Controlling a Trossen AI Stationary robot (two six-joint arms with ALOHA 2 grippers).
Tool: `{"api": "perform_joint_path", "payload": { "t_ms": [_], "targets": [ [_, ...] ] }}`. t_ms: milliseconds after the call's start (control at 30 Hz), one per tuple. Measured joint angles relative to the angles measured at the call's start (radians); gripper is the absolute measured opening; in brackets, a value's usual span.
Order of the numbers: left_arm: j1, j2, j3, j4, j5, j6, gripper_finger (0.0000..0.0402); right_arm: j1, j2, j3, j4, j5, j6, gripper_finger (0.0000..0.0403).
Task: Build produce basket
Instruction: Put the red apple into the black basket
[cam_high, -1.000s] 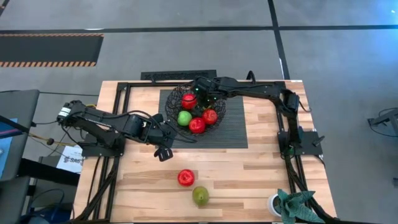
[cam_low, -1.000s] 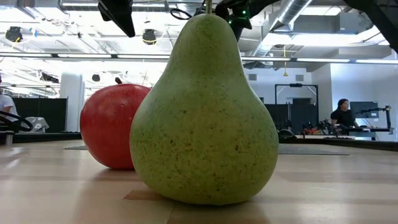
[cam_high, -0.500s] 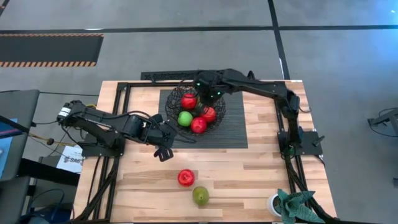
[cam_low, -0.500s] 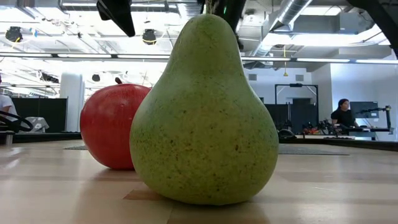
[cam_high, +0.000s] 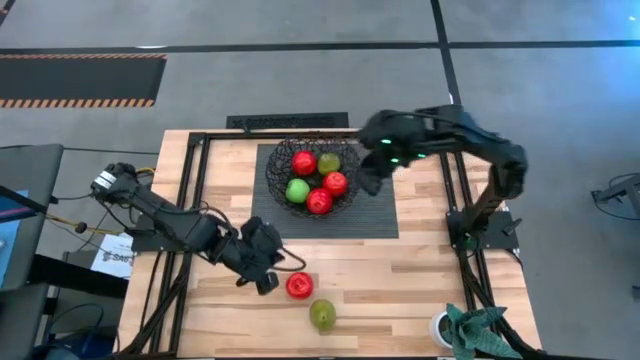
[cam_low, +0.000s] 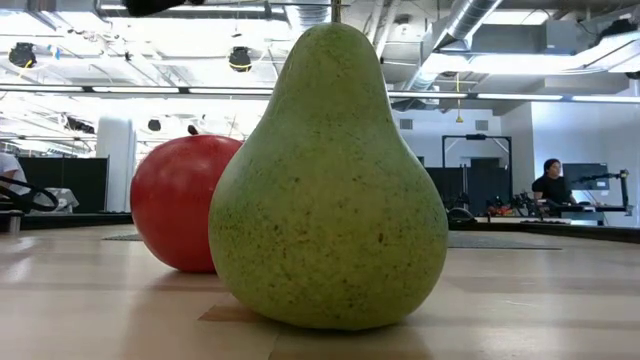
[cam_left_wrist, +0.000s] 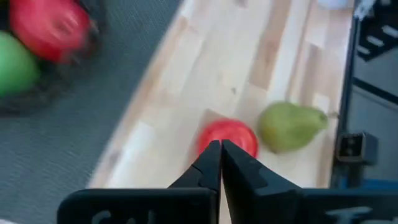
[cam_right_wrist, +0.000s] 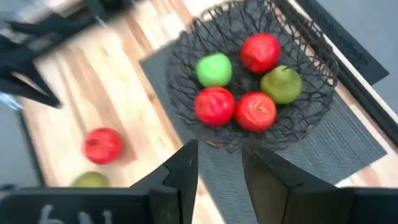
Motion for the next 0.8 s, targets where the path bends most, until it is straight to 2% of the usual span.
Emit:
{"api": "perform_joint_path", "payload": {
  "t_ms": [100, 267, 467, 633, 800],
  "targets": [
    [-0.014, 0.0, -0.051, 0.068, 0.047, -0.034, 0.0006, 0.058, -0.064, 0.0, 0.008, 0.022, 0.061, 0.0141],
    [-0.016, 0.002, -0.174, 0.232, 0.143, -0.061, 0.0034, 0.148, -0.124, 0.001, 0.009, 0.116, 0.127, 0.0141],
    [-0.012, 0.002, -0.238, 0.344, 0.166, -0.098, 0.0069, 0.224, -0.139, 0.001, 0.009, 0.182, 0.145, 0.0141],
    [-0.028, 0.024, -0.237, 0.424, 0.158, 0.001, 0.0077, 0.23, -0.125, 0.0, -0.004, 0.186, 0.145, 0.014],
    [-0.056, 0.124, -0.236, 0.476, 0.18, 0.096, 0.0078, 0.219, -0.11, 0.0, -0.008, 0.193, 0.138, 0.014]
  ]
}}
